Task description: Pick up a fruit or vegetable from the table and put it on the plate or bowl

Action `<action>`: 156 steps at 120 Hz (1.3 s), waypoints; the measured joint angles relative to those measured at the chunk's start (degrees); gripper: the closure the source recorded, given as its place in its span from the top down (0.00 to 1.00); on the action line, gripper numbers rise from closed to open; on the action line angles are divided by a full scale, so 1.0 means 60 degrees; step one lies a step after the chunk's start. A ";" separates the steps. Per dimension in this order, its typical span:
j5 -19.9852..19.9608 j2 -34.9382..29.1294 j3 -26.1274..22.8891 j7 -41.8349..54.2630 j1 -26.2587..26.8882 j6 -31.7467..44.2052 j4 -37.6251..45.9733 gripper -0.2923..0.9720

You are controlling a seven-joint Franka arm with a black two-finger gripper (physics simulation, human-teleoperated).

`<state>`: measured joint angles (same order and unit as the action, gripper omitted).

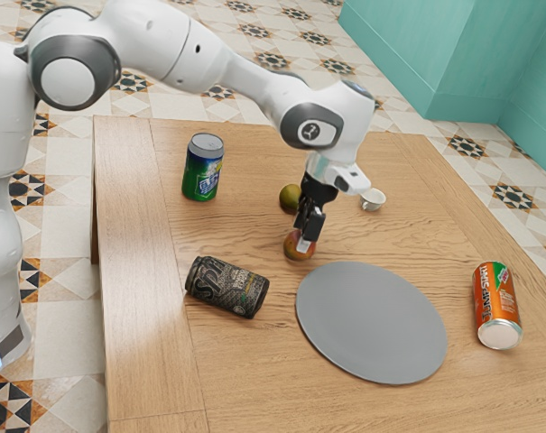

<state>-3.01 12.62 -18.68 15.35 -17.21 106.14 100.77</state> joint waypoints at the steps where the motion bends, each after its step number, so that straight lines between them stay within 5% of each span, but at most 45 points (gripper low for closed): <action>1: -0.0001 0.0008 -0.0007 0.0001 -0.0001 0.0002 -0.0001 0.77; 70: -0.0107 0.0380 -0.0093 0.0057 -0.0125 0.0199 0.0010 0.76; 116: 0.0075 0.0245 -0.0116 -0.0066 -0.0051 0.0140 -0.0052 0.49; 134: 0.0940 0.0296 -0.0847 -0.0280 0.0004 -0.0813 -0.2059 0.48; 156: 0.2950 0.2171 -0.3247 -0.0706 0.0148 -0.2430 -0.5096 0.48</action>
<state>14.68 25.65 -38.16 11.11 -16.32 91.56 70.20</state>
